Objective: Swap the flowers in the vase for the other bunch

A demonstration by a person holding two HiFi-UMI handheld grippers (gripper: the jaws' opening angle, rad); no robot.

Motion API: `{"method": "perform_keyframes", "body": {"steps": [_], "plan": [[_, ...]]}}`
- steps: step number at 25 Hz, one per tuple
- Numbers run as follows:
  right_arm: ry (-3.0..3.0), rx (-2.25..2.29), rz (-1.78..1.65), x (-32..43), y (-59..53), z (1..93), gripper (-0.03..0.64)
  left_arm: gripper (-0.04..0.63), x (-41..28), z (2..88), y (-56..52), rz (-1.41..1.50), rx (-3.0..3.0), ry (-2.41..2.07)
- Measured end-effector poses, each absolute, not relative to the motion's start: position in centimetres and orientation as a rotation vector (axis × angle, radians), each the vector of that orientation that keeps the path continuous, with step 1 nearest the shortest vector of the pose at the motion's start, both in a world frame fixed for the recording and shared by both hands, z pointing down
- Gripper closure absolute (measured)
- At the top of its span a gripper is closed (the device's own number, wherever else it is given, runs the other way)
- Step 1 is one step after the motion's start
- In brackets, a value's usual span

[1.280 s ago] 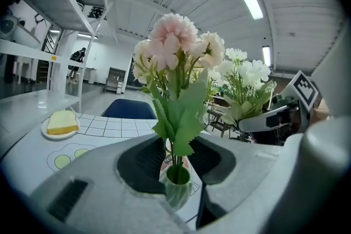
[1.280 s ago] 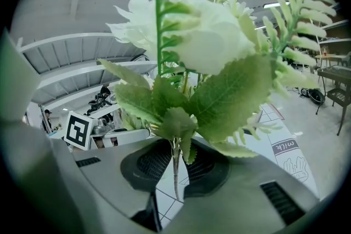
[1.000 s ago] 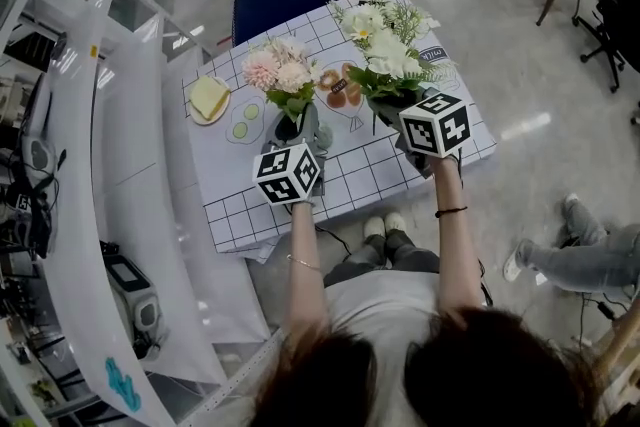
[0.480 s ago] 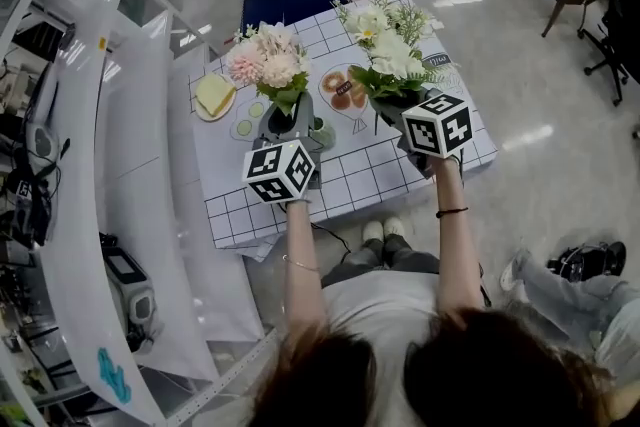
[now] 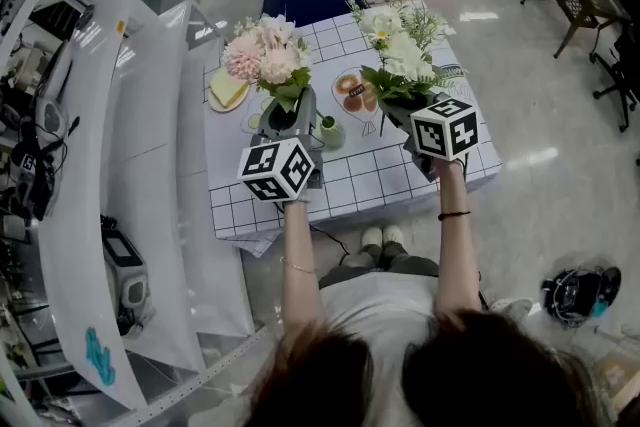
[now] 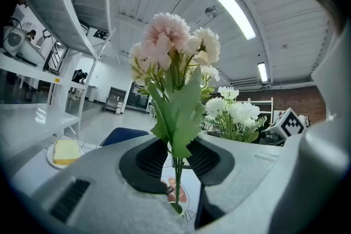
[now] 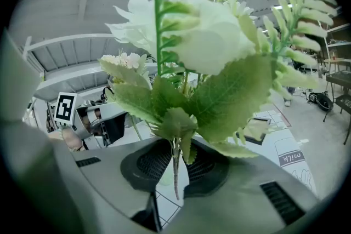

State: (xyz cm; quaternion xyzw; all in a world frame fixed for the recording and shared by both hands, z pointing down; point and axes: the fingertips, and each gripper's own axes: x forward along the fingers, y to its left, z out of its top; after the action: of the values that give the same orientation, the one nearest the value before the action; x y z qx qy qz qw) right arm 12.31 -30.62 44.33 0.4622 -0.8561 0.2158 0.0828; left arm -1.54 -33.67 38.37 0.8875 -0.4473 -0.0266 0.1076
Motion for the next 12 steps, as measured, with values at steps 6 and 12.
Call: {"method": "perform_keyframes", "body": {"steps": [6,12], "plan": [[-2.567,1.369,0.647,12.1,-30.6,44.1,0.563,0.494,-2.5,37.3,-33.0,-0.111,2.596,-1.322],[-2.582,1.346,0.636,11.6,-30.8,43.8,0.563,0.494,-4.1,36.7,-32.3,-0.14,2.571,-1.35]]}}
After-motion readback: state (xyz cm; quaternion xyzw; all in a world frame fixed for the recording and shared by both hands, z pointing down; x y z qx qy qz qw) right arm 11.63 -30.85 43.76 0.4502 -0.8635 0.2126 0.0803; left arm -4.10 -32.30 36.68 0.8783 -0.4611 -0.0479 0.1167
